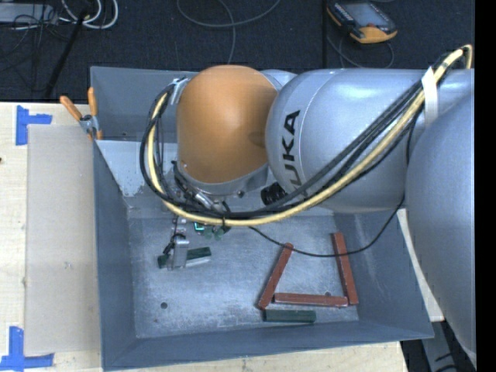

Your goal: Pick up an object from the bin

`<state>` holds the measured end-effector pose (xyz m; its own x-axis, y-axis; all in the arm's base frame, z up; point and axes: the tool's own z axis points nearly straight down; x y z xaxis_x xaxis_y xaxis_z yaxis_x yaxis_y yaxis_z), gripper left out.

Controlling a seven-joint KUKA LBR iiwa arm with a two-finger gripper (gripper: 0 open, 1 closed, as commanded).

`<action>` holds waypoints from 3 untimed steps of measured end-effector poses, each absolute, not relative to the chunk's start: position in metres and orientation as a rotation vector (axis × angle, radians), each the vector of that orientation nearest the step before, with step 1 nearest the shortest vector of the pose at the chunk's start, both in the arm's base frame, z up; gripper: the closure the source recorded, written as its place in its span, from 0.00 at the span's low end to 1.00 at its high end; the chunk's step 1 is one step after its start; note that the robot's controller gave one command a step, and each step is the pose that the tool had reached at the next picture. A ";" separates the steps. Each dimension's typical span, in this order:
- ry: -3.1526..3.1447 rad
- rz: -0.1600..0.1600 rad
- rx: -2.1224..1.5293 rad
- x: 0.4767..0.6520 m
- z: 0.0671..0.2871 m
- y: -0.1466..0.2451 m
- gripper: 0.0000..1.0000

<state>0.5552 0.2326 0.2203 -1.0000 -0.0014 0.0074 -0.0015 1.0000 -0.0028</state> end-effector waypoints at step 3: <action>-3.105 -0.001 0.476 0.572 0.109 0.177 0.00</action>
Offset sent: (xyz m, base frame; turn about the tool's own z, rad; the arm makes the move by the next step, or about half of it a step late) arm 0.0068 -0.0630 -0.1503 -0.2818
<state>0.5719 0.1765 0.1093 -0.9541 -0.2996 -0.0001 -0.2996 0.9541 0.0009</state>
